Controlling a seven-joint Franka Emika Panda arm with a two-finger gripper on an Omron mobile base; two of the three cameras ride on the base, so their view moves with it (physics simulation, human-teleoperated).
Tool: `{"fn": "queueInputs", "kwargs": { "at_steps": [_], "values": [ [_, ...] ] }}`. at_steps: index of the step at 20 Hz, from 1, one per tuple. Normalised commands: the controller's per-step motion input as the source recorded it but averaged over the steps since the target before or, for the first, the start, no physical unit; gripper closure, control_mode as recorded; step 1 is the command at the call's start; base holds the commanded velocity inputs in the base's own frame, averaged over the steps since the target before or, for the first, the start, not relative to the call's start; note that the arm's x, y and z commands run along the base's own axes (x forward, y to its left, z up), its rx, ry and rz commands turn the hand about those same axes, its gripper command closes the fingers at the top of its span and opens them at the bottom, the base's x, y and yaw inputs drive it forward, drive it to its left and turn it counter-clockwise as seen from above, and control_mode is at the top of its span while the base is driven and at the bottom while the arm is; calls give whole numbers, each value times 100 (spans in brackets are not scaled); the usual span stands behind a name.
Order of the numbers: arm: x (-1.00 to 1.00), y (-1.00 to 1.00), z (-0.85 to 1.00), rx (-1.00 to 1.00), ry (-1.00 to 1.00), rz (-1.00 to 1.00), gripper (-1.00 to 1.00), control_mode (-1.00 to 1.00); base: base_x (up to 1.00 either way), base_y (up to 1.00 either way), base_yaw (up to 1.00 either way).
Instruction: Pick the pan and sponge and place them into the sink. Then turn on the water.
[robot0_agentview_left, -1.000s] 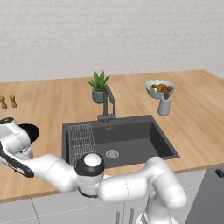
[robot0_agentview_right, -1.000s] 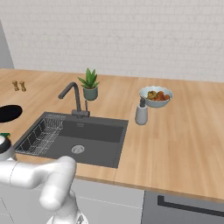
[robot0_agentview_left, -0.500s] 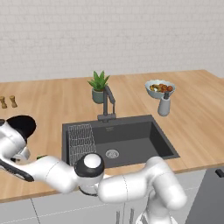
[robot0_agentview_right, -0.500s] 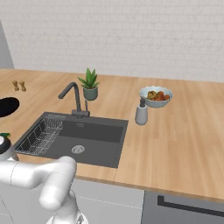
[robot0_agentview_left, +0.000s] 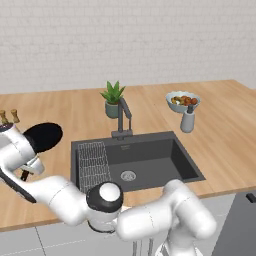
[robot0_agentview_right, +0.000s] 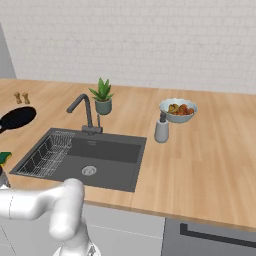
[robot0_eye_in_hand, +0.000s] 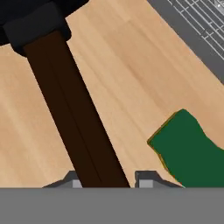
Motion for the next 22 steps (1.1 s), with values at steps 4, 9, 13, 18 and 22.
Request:
{"fn": "queueInputs", "kwargs": {
  "at_steps": [4, 9, 13, 18, 22],
  "values": [
    [-100, -81, 34, 0, -67, -7, 100, -100, 0, 0, 0],
    [-100, -77, 41, 11, -46, -12, 100, -100, 0, 0, 0],
    [-100, -98, 48, 29, -3, -21, 100, -100, 0, 0, 0],
    [-100, -90, 45, 24, -12, -14, 100, -100, 0, 0, 0],
    [-100, -51, 49, 23, -4, -3, 100, -100, 0, 0, 0]
  ]
}}
